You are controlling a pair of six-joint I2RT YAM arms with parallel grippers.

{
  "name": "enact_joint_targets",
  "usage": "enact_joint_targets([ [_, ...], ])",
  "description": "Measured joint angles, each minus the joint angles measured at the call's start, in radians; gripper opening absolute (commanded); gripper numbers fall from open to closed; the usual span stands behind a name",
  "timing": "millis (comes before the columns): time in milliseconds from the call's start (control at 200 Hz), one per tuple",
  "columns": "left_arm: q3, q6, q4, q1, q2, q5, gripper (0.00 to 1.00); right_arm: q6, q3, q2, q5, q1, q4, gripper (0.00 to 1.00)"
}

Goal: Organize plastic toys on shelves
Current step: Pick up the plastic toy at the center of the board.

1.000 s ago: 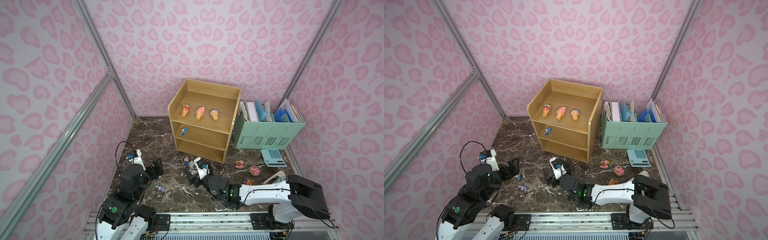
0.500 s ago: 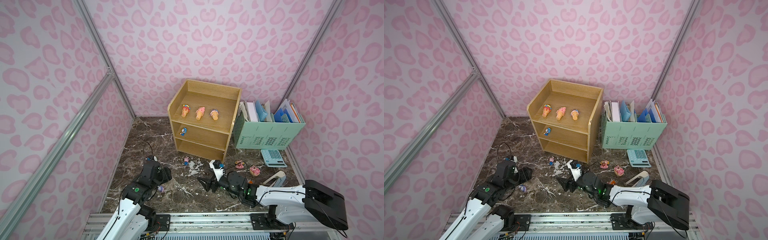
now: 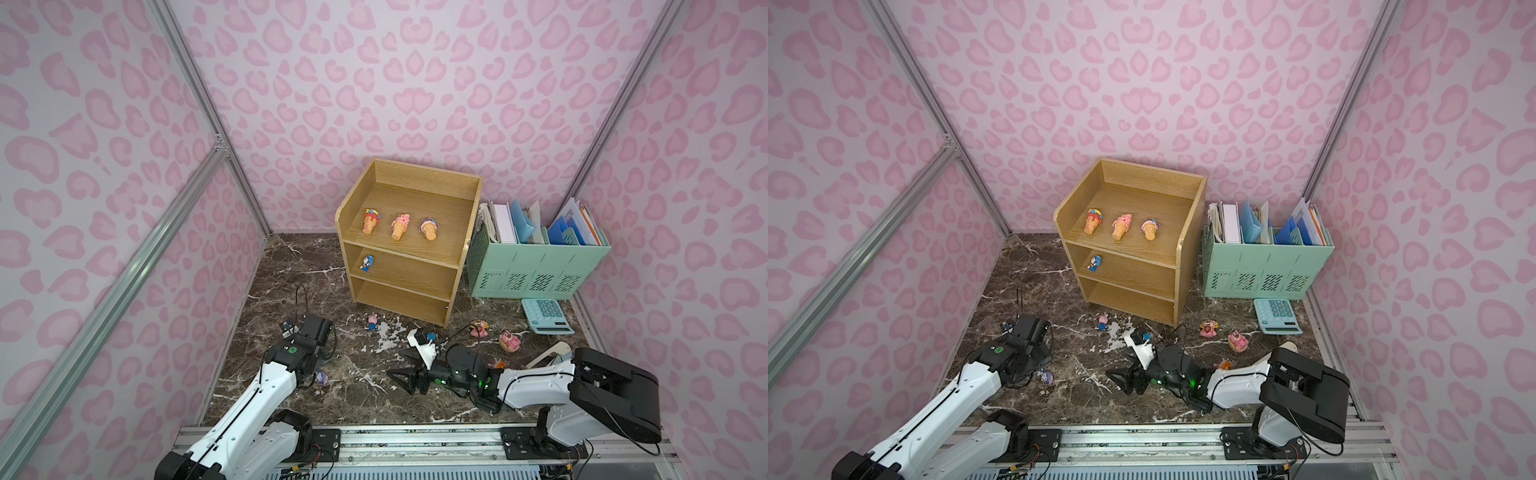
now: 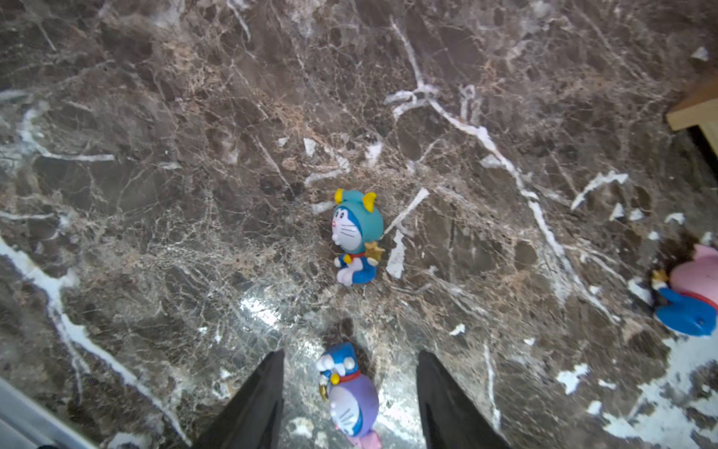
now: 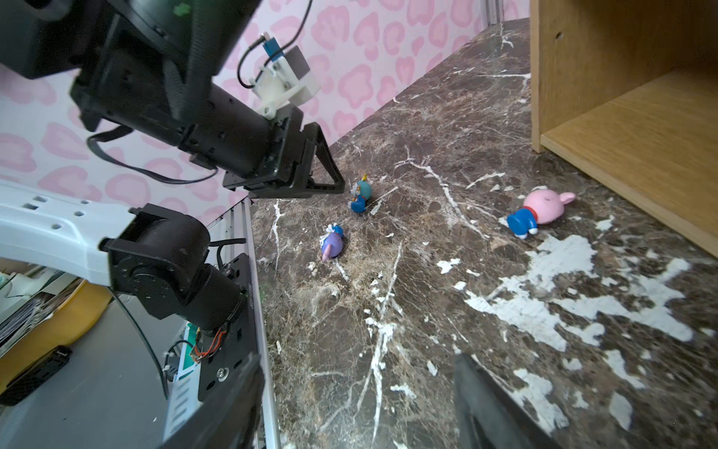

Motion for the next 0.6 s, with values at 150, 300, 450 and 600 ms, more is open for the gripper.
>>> enact_joint_targets([
  [150, -0.003, -0.011, 0.042, 0.074, 0.082, 0.036, 0.59, 0.000, -0.020, -0.017, -0.005, -0.003, 0.013, 0.78],
  [300, 0.042, 0.005, 0.096, 0.151, 0.172, 0.068, 0.58, -0.001, -0.040, -0.030, -0.011, -0.006, 0.031, 0.78],
  [450, 0.098, 0.025, 0.142, 0.193, 0.293, 0.111, 0.56, -0.001, -0.052, -0.037, -0.016, -0.009, 0.051, 0.78],
  [600, 0.117, 0.039, 0.172, 0.240, 0.362, 0.143, 0.52, -0.003, -0.069, -0.055, -0.019, -0.010, 0.055, 0.78],
])
